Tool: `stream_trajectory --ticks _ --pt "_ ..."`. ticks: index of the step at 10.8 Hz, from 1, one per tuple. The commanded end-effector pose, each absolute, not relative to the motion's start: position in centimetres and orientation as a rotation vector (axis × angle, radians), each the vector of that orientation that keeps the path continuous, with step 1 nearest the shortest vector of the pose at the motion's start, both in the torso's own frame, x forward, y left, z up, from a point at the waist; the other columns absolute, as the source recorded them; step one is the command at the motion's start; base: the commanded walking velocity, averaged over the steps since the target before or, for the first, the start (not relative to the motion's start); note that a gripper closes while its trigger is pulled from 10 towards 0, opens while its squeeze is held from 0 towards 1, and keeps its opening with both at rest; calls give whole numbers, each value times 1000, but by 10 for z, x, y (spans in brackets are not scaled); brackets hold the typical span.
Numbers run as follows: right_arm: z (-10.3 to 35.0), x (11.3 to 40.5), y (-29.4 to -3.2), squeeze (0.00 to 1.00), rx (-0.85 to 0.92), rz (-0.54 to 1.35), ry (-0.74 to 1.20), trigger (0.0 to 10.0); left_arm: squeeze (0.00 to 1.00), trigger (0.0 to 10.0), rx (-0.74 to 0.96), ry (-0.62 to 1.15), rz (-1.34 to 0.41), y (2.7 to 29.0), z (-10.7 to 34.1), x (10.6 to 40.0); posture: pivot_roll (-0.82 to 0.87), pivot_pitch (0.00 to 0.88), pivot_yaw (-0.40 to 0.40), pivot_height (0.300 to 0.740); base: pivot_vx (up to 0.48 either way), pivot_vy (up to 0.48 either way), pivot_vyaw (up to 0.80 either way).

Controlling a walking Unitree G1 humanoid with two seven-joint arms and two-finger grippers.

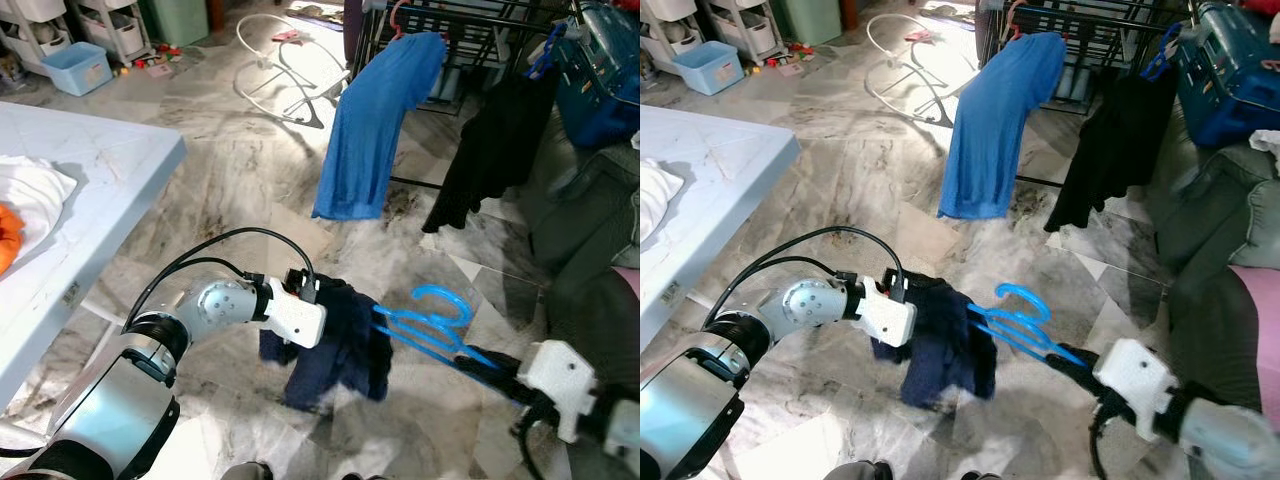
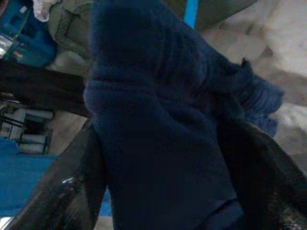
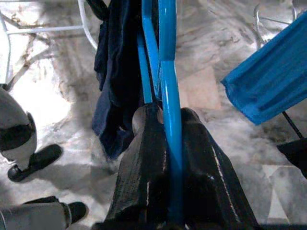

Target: Hang hanger

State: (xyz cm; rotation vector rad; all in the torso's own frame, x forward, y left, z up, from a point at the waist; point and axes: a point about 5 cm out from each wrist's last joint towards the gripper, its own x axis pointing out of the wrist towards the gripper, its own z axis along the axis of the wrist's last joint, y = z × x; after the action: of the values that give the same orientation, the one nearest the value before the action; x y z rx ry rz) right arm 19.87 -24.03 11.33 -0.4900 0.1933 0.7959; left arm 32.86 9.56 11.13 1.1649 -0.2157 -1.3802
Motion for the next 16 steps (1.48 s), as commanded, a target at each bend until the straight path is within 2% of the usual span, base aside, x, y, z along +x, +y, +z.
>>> stream_trajectory --ticks 1,5,6,7,8,10,11,14,15,16 --pt "124 206 -241 0 -502 741 108 10000 0 0 1168 -185 -1433 93 105 324 96 133 -46 740 0 0 0" --pt "125 203 -238 0 -501 787 108 10000 0 0 1131 -129 -1472 95 103 323 90 141 -33 740 0 0 0" --pt "125 202 -235 0 -505 815 109 10000 0 4902 1138 -150 -1449 92 105 325 87 143 -29 740 0 0 0" --pt "125 201 -234 0 -509 828 111 10000 690 10000 1115 -165 -1408 87 109 328 86 142 -29 740 0 0 0" --pt "124 201 -232 0 -509 844 112 10000 1000 10000 1080 -165 -1402 84 112 330 88 142 -23 740 0 0 0" --pt "124 203 -227 0 -502 853 104 10000 1000 10000 1113 -214 -1350 81 118 334 92 139 -19 740 0 0 0" --pt "123 202 -226 0 -500 857 104 10000 0 10000 1106 -236 -1302 78 124 339 93 139 -17 740 0 0 0" --pt "119 200 -221 0 -487 872 110 10000 0 10000 1108 -209 -1292 78 131 345 93 135 -11 740 0 0 0" --pt "118 199 -220 0 -487 877 114 10000 0 8118 1115 -187 -1322 79 130 344 93 135 -9 740 0 0 0" --pt "117 198 -221 0 -491 878 116 10000 0 0 1118 -156 -1358 81 128 343 93 137 -10 740 0 0 0"
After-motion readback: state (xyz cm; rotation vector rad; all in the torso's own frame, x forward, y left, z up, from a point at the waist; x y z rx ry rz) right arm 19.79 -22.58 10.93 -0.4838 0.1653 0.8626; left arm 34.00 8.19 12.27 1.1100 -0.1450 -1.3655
